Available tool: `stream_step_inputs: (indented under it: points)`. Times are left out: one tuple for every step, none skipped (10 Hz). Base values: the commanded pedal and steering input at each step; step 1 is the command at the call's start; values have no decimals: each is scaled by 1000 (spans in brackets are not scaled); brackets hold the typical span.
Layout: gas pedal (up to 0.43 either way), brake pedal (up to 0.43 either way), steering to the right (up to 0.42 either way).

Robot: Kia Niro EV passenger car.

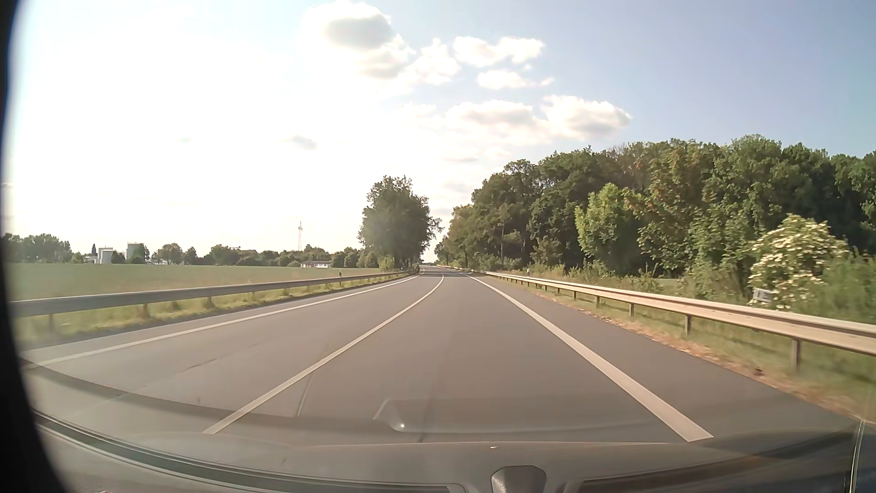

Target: Follow the waypoints while adhering to traffic rules and regulations

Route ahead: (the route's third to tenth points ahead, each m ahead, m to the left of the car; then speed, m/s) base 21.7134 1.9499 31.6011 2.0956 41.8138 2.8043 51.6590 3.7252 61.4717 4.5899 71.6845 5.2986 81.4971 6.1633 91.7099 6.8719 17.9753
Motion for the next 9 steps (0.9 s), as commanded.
stream_step_inputs:
  points:
    - [177,6,0]
    - [177,6,-1]
    - [177,6,0]
    - [177,6,-1]
    - [177,6,-1]
    - [177,6,-1]
    - [177,6,-1]
    - [177,6,-1]
    - [177,6,-1]
